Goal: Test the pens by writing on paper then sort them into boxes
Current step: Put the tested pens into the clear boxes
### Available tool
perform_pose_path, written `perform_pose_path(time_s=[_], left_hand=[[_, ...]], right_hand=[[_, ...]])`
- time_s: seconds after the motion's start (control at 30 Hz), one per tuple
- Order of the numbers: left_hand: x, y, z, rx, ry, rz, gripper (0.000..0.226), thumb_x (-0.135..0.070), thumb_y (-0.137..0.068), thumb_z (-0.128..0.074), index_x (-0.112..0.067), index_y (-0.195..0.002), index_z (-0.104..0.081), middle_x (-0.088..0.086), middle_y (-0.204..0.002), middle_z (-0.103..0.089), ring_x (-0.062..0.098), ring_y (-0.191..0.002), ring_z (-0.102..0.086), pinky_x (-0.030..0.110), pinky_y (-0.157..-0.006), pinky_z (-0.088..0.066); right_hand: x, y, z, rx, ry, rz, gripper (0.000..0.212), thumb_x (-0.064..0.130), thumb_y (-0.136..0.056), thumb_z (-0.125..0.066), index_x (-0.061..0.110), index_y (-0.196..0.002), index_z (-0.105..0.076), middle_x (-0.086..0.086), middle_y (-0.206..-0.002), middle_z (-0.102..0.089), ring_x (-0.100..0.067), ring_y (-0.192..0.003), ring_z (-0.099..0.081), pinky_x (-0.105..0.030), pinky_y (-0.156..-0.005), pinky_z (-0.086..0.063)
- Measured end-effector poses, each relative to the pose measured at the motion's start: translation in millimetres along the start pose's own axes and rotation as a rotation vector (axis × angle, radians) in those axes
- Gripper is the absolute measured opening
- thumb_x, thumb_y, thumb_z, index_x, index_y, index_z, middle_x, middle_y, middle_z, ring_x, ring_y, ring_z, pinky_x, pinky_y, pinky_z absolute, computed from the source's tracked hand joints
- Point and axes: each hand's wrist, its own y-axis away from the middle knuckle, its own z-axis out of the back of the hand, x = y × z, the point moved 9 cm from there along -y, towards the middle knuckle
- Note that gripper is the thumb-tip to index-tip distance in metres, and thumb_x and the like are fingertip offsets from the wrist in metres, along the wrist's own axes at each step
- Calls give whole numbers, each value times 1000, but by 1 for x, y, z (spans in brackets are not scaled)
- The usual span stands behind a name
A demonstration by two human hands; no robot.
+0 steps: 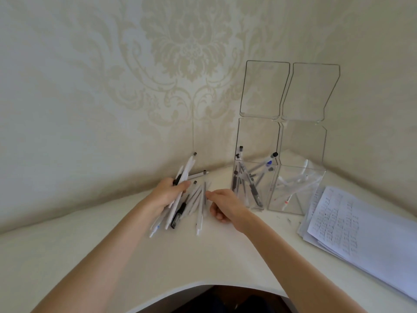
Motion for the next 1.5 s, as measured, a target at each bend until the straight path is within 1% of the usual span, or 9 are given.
perform_pose_path(time_s=[0.2, 0.33, 0.53, 0.7, 0.83, 0.97, 1.1, 1.23, 1.5], left_hand=[[-39, 19, 25, 8, 308, -281, 27, -35, -85, -61, -10, -77, -52, -1, -63, -52, 13, -57, -52, 32, -64, -47], [-60, 31, 32, -25, 439, -416, 28, -38, -83, -63, -14, -84, -48, -3, -64, -50, 13, -62, -47, 23, -57, -40], [-41, 45, 23, -5, 397, -443, 24, -33, -81, -65, -18, -96, -53, -6, -75, -58, 9, -75, -60, 19, -66, -47], [-25, 50, 18, -47, 322, -417, 16, -32, -83, -63, -23, -96, -57, -14, -72, -61, 5, -74, -60, 18, -68, -46], [-22, 49, 23, -39, 358, -408, 20, -33, -80, -69, -29, -98, -60, -10, -76, -62, 9, -77, -61, 21, -70, -47], [-24, 48, 21, 14, 280, -412, 34, -30, -78, -67, -17, -107, -56, 0, -80, -63, 14, -75, -65, 24, -69, -49], [-33, 50, 24, 12, 282, -423, 36, -29, -77, -65, -13, -108, -55, 12, -83, -63, 20, -68, -65, 28, -62, -52], [-47, 52, 32, -44, 290, -416, 27, -36, -79, -63, -14, -95, -60, 6, -74, -68, 19, -59, -63, 27, -56, -49], [-71, 63, -4, 213, 415, -359, 18, -26, -76, -63, -11, -87, -67, 3, -71, -68, 15, -61, -63, 22, -58, -49]], right_hand=[[22, 0, 2, -112, 32, 219, 30, 34, -98, -46, 9, -101, -62, -4, -65, -58, -11, -51, -49, -20, -48, -39], [27, 3, -23, -43, -285, 186, 46, 44, -99, -38, 6, -102, -64, -8, -85, -66, -18, -77, -62, -31, -72, -51], [39, 14, -36, -43, -312, 327, 47, 51, -97, -34, 18, -117, -61, 4, -115, -63, -7, -109, -58, -27, -99, -42], [67, 24, -36, 28, -192, 490, 37, 37, -97, -47, 15, -125, -57, 14, -103, -63, 14, -100, -54, -9, -87, -41], [79, 15, -30, -117, 16, 541, 17, 27, -94, -57, 25, -106, -68, 8, -106, -61, 6, -97, -54, -13, -86, -40], [88, 19, -26, -85, -121, 574, 13, 12, -92, -57, 13, -96, -70, -2, -80, -67, 1, -68, -58, -11, -67, -46], [93, 17, -23, -103, -135, 590, 14, 11, -93, -56, 14, -102, -67, -4, -78, -64, -5, -69, -57, -19, -64, -45], [95, 14, -31, 112, -271, 529, 29, 21, -90, -61, 8, -115, -58, 0, -75, -60, -8, -66, -55, -24, -65, -41], [114, 33, -9, 99, -311, 598, 31, 22, -92, -61, -5, -77, -60, -20, -63, -57, -27, -45, -48, -30, -43, -44]])
